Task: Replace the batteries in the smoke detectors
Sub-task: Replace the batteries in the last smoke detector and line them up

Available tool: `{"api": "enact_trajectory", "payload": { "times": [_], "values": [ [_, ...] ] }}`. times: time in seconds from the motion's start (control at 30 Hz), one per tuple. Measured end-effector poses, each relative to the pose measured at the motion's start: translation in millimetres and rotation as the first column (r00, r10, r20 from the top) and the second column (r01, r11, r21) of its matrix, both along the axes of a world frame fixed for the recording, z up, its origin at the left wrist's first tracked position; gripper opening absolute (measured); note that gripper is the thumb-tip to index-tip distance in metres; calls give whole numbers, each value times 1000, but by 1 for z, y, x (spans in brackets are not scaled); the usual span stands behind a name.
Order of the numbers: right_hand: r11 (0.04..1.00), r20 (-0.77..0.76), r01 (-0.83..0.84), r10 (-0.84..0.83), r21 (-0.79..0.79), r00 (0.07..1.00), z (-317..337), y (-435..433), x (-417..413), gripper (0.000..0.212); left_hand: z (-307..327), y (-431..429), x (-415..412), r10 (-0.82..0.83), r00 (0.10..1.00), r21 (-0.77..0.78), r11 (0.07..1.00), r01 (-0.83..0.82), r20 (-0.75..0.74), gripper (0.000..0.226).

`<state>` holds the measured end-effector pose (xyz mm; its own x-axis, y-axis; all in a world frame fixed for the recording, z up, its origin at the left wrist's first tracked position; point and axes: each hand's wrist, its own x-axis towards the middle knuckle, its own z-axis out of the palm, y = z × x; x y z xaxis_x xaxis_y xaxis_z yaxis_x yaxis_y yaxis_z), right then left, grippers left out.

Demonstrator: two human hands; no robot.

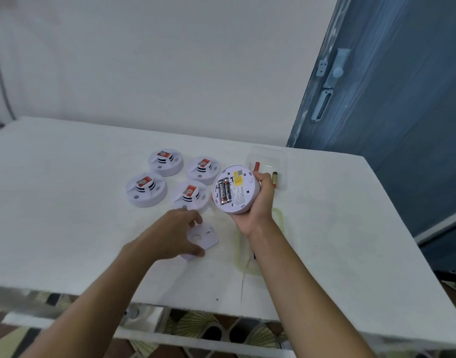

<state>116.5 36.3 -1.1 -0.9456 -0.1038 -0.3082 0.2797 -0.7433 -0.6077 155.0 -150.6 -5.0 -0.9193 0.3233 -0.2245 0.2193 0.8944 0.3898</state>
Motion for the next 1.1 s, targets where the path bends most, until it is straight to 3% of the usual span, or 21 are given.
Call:
{"api": "enact_trajectory", "payload": {
  "times": [0.1,0.27,0.4,0.47,0.57,0.67,0.77,1.0,1.1],
  "values": [
    [1000,-2,-9,9,-7,1000,0,-5,-1,42,2,-1,3,10,1000,-4,1000,-10,-7,57],
    [999,-9,-19,19,-42,1000,2,-10,0,40,10,-6,2,47,996,44,998,-44,-74,17],
    [997,-15,-26,25,-79,1000,3,-14,1,40,14,-21,-2,188,976,224,961,-159,-113,11],
    [994,-21,-39,37,-105,999,5,-15,2,41,23,-25,-2,331,941,411,869,-274,-73,20],
    [990,-22,-60,58,-127,998,7,-18,3,41,33,-27,-9,508,862,670,641,-374,-6,39],
    [986,-16,-95,94,-138,995,12,-22,5,42,39,-24,-9,449,886,823,454,-340,118,51],
    [981,-21,-114,112,-157,993,15,-25,7,47,43,-12,-4,371,924,803,520,-290,93,81],
    [986,-35,-115,112,-120,993,19,-26,12,54,39,11,1,463,881,748,619,-240,-99,79],
    [988,-32,-114,112,-100,993,21,-25,13,49,43,18,3,447,867,711,682,-170,-221,65]
  ]
}}
